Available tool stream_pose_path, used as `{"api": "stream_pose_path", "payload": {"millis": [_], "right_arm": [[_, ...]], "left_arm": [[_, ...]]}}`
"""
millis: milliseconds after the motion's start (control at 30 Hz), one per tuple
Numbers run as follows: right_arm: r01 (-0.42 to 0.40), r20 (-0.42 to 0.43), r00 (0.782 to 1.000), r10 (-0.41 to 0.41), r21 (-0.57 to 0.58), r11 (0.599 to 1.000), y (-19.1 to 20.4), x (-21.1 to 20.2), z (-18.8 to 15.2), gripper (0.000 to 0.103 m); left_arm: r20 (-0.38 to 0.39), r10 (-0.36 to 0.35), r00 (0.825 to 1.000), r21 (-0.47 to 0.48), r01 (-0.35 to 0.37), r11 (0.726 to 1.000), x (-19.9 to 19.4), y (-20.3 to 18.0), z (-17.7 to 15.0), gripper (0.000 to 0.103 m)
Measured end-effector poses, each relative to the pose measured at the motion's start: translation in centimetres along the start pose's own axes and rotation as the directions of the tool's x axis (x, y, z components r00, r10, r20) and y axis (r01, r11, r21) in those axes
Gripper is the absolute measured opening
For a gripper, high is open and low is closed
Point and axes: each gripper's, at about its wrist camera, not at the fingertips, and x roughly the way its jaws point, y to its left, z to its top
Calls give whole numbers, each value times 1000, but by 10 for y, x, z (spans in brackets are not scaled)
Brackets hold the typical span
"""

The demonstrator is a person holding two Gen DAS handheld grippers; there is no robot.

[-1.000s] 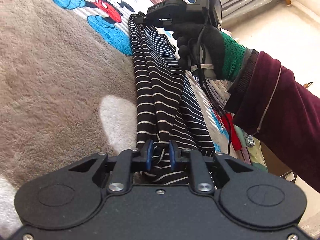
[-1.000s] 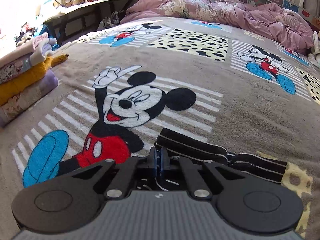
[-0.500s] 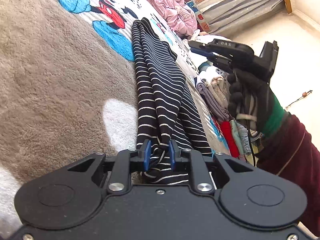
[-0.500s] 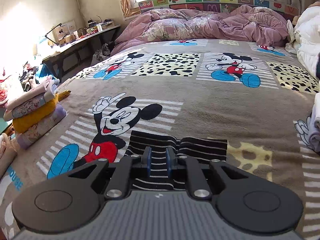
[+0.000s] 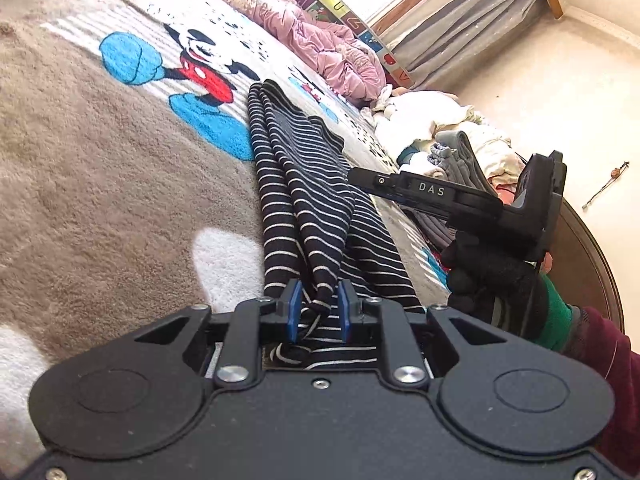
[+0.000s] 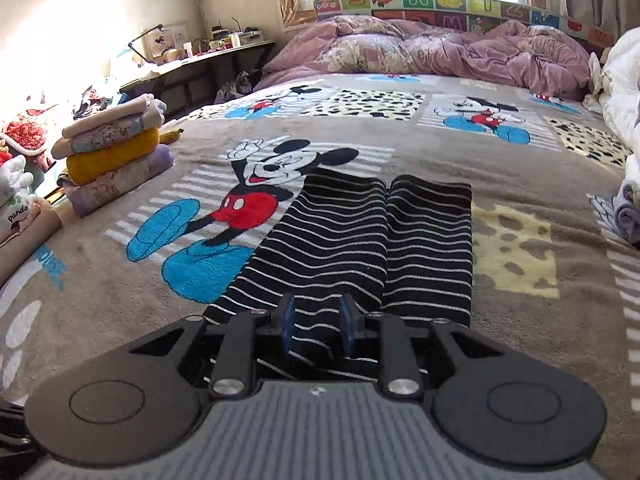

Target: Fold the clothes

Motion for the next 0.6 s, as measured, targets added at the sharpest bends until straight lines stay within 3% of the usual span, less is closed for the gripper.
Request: {"api": "stream_pose_path", "payload": {"millis": [100,167,233,267,300,433,533,567,600], "right_arm": [[-32,18,999,31,45,998,-7,-18,1,26],[-66,46,997,59,157,985,-20,-36,-6,28],[-76,82,995,56,267,961,-35,-58,-24,34],[-76,94,994,49,312,947,-42,-68,-34,37],[-74,102,994,40,359,930,-49,-76,-46,38],[-57,104,995,-4,579,814,-81,-104,-109,55],[-88,102,995,20,715,693,-97,-112,-156,56],[-111,119,992,34,736,668,-97,-114,-169,54],[-124,132,990,39,731,671,-95,-118,-178,54]], "left_arm": [[14,21,1000,16,-21,1000,2,-2,-1,16],[22,33,999,17,-33,999,3,-2,-2,16],[41,39,998,0,-40,999,0,-1,-2,31],[49,42,998,-12,-41,999,-1,0,-2,50],[53,40,998,-36,-38,999,-1,2,-3,59],[29,28,999,-148,-23,989,-1,14,-7,61],[21,-6,1000,-225,11,974,-5,19,-10,61],[28,-6,1000,-238,12,971,-7,19,-11,61],[35,8,999,-234,1,972,-11,16,-10,61]]}}
